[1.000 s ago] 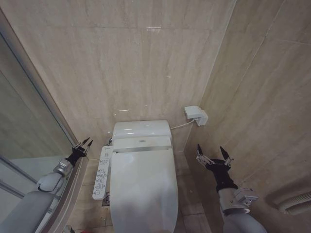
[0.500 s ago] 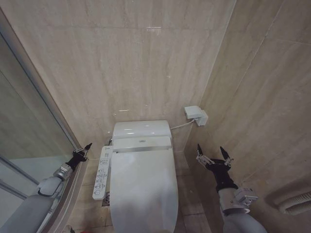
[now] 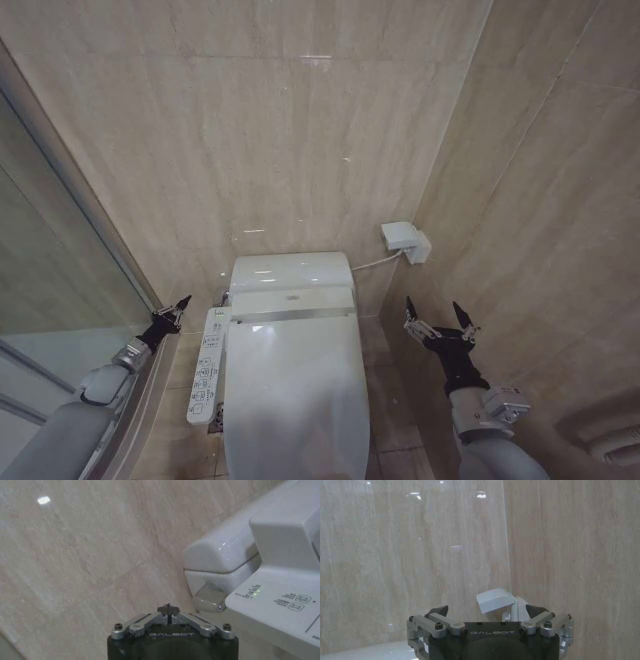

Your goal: Open the toilet lid, clean the toilet bowl with a toilet brush, close the toilet lid, and flush.

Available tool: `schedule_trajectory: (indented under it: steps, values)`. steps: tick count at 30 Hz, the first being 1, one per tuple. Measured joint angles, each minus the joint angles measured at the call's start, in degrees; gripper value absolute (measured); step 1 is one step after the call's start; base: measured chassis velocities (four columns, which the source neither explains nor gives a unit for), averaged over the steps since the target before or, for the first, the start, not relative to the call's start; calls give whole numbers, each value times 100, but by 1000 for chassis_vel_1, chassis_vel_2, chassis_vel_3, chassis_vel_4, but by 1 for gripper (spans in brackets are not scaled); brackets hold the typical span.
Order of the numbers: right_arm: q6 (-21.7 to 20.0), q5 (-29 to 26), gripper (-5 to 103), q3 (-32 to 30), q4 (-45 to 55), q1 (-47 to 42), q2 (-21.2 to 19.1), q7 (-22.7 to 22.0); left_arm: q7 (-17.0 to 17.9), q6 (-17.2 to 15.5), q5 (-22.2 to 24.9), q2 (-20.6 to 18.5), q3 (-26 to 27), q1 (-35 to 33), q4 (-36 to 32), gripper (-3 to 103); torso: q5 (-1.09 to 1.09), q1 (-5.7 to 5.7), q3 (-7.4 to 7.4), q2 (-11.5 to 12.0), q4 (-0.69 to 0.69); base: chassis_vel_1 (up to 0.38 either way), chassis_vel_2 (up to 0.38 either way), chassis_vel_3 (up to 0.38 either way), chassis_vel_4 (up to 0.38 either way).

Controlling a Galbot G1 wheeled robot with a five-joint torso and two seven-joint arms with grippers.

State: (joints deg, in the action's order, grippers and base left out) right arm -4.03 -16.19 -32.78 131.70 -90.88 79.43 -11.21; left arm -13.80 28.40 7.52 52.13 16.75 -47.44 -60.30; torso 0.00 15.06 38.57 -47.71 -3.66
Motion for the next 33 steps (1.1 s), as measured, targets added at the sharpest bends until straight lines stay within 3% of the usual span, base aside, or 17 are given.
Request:
schedule_trajectory:
  steps: [24, 26, 28, 33]
  values:
    - [0, 0, 100, 0, 0, 0, 0, 0, -43, 42, 15, 0, -79, 133, 102, 0, 0, 0, 0, 1, 1, -17, 28, 23, -23]
    - [0, 0, 100, 0, 0, 0, 0, 0, -22, 110, -77, 16, -105, 172, 140, 0, 0, 0, 0, 1, 2, 0, 0, 0, 0]
    - [0, 0, 100, 0, 0, -1, 0, 0, 22, 391, -601, 106, -147, 297, 300, 0, 0, -3, 0, 0, 0, 0, 0, 0, 0]
    - [0, 0, 100, 0, 0, 0, 0, 0, -5, 516, -702, 153, -335, 361, 411, 0, 0, -3, 0, 1, 2, 0, 0, 0, 0]
